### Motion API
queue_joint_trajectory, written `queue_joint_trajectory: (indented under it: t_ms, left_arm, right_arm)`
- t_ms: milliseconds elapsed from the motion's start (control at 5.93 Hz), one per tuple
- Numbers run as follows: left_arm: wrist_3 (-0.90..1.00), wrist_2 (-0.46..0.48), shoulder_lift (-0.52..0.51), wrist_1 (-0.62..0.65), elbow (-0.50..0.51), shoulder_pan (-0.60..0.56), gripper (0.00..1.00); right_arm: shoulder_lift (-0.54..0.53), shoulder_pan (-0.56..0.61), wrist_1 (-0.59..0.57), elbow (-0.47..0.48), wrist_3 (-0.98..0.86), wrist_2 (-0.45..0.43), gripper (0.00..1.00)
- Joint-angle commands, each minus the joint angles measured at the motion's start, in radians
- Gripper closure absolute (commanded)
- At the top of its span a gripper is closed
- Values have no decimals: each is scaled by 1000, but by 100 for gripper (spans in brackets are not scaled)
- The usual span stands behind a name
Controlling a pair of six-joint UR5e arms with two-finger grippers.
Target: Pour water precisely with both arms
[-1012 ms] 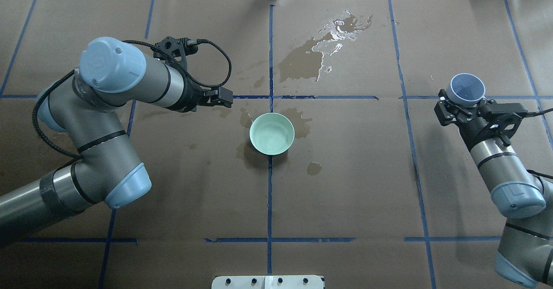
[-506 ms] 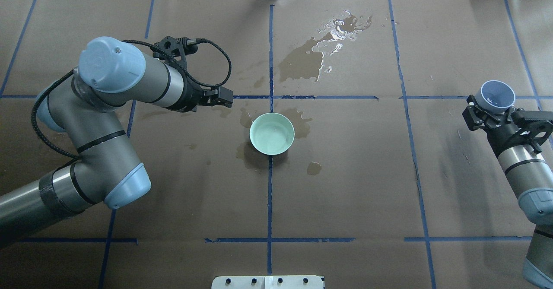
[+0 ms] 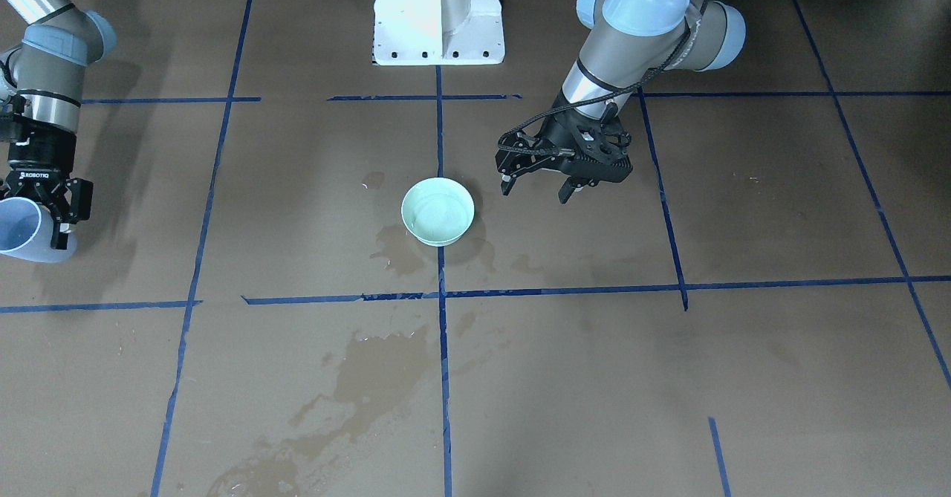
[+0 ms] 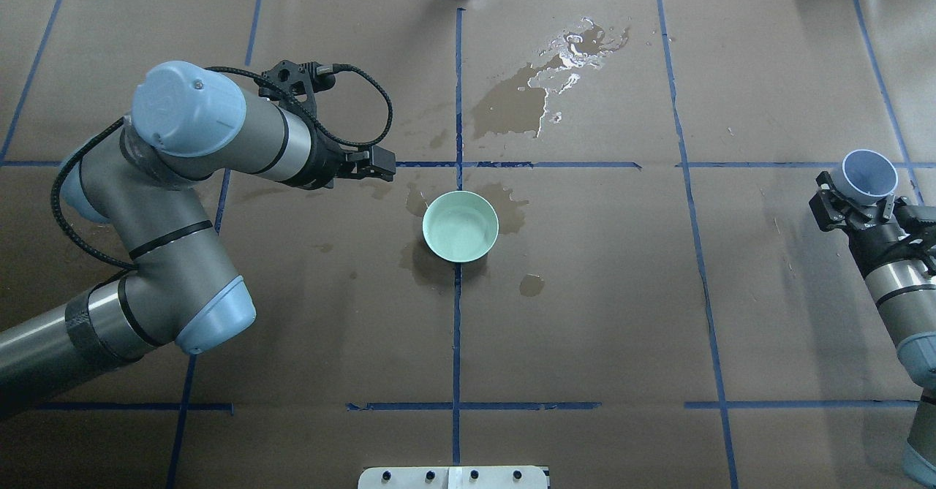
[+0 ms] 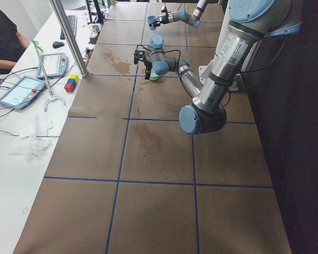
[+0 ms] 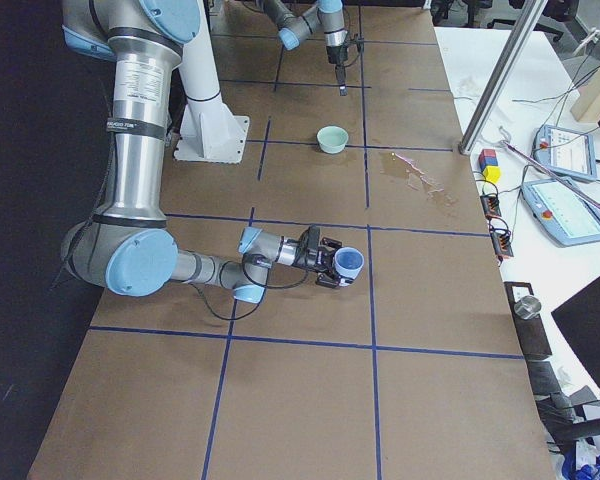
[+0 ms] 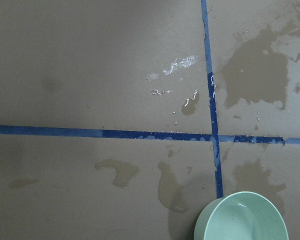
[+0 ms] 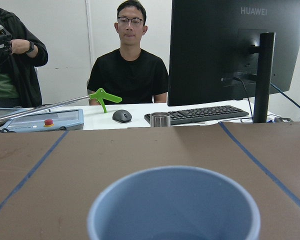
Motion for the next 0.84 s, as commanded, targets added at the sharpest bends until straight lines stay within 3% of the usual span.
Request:
queue_joint_trajectory:
  t_ms: [0,675]
  left_arm:
    - [0,0,0,0,-1,0,0]
    - [0,0,1,2,-1,0,0]
  right_arm:
    - [43,2,8,-30,-2,-25,99]
    - [46,-24,14,-31,0,-37,98]
